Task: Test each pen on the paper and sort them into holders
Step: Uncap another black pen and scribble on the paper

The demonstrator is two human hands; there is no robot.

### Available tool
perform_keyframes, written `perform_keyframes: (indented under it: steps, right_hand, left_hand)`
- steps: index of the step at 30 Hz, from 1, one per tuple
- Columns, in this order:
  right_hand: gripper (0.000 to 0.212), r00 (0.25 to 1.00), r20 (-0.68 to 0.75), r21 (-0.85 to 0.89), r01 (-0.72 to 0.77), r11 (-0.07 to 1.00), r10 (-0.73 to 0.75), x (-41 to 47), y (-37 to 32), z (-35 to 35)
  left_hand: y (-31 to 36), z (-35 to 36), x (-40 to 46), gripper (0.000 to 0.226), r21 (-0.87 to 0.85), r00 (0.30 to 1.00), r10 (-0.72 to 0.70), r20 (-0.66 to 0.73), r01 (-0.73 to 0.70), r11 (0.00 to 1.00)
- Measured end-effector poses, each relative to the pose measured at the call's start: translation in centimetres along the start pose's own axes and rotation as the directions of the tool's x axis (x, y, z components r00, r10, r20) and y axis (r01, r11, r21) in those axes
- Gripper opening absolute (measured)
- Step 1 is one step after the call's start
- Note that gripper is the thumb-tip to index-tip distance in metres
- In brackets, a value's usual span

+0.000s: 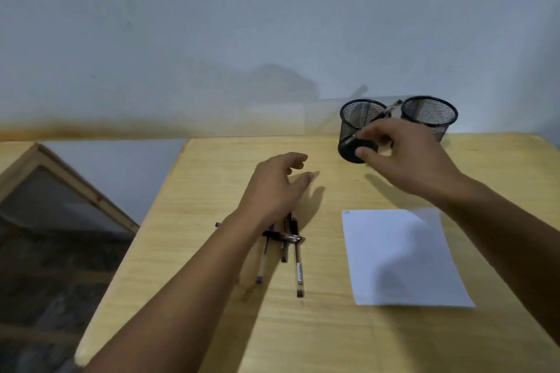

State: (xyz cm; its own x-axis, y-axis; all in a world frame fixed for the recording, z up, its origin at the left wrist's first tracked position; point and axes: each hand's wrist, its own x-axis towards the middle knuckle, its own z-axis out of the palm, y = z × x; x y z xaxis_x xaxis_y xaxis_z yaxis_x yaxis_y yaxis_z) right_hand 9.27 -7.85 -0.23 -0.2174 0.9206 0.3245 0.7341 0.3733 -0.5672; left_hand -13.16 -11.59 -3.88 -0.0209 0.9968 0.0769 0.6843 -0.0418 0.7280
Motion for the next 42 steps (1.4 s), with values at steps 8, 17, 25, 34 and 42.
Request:
perform_keyframes:
  steps: [8,17,25,34,42]
  right_hand:
    - [0.02,0.918,0.387,0.055,0.069,0.996,-0.085,-4.2,-5.5,6.7]
    - [0.025,0.892,0.422,-0.124,0.233,0.965,-0.161,-5.8,-8.9,11.3]
    - [0.013,0.915,0.367,-0.101,0.218,0.971,-0.168,-7.2,-9.2,10.2]
    - [0.013,0.944,0.329,0.362,-0.164,0.918,0.039,-10.8,-6.4,6.1]
    - [0.005,0.912,0.192,0.661,-0.392,0.64,0.361,-12.1,-2.1,3.2]
  left_hand:
    - [-6.1,-6.5,-5.8,0.029,0.281,0.996,-0.05,0.071,0.028,0.959]
    - [-10.4,-8.2,-7.1,0.027,0.435,0.992,-0.062,0.106,0.01,0.9]
    - [-8.9,-8.9,-8.9,0.018,0.255,1.0,0.022,-0.017,-0.017,0.967]
    - [-2.2,-4.9,-7.9,0.026,-0.056,0.946,0.244,-0.214,-0.261,0.964]
    - [2.2,0.9,-7.7,0.031,-0.136,0.985,0.131,0.109,-0.115,0.984]
